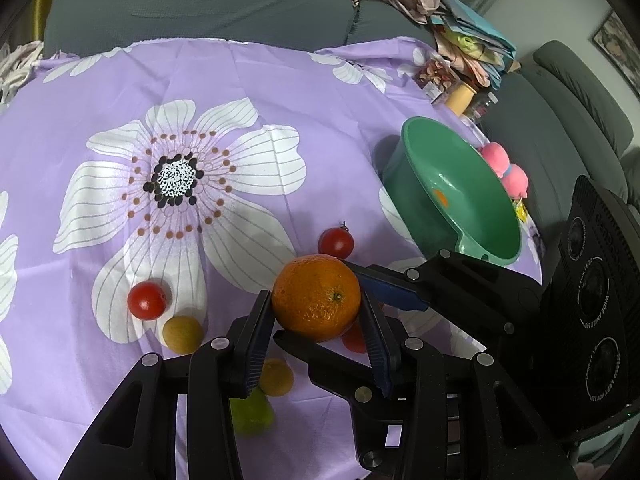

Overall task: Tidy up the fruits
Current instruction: 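Carry the second orange with the right gripper into the green bowl and release, then withdraw the right tool from the bowl back over the remaining fruits, then move the left tool toward the large green mango among the fruits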

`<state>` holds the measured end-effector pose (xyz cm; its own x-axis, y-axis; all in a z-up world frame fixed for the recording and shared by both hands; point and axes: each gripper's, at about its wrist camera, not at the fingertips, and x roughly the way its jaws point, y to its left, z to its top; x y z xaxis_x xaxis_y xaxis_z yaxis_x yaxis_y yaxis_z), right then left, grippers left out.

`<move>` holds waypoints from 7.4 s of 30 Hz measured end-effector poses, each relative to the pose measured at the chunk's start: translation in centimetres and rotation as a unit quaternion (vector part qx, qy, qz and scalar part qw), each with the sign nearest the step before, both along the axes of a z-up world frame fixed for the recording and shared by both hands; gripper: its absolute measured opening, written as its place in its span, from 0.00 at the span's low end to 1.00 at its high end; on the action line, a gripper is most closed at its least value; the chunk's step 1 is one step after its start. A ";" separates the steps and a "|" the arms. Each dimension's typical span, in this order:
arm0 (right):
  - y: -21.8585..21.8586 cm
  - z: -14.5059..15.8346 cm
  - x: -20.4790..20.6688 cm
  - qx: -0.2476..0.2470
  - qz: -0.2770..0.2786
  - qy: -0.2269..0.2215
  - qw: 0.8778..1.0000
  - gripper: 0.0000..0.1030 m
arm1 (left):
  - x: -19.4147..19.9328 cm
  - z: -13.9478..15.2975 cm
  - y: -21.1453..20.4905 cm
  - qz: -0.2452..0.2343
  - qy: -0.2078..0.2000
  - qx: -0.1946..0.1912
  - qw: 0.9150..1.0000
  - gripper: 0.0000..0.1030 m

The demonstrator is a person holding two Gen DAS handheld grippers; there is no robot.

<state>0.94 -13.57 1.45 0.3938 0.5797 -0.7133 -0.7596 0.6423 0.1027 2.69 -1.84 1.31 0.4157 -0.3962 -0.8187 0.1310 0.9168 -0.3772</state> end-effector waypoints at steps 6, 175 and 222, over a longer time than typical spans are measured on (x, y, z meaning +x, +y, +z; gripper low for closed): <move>-0.2 0.2 -0.2 0.003 0.000 -0.005 1.000 0.42 | -0.2 0.4 -0.2 0.000 -0.002 0.006 1.000 0.42; 0.4 -1.9 -5.3 0.081 -0.056 0.050 0.994 1.00 | -7.9 -2.1 10.2 0.076 -0.047 -0.103 0.991 0.98; 1.4 -1.1 -5.8 0.054 -0.040 0.051 0.996 1.00 | -8.2 -0.1 13.5 0.094 -0.046 -0.138 0.985 0.98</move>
<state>-4.84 -12.16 0.39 0.3699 0.6246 -0.6878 -0.6888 0.6812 0.2482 -5.52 11.61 1.21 0.5706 -0.5075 -0.6456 0.0140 0.7921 -0.6103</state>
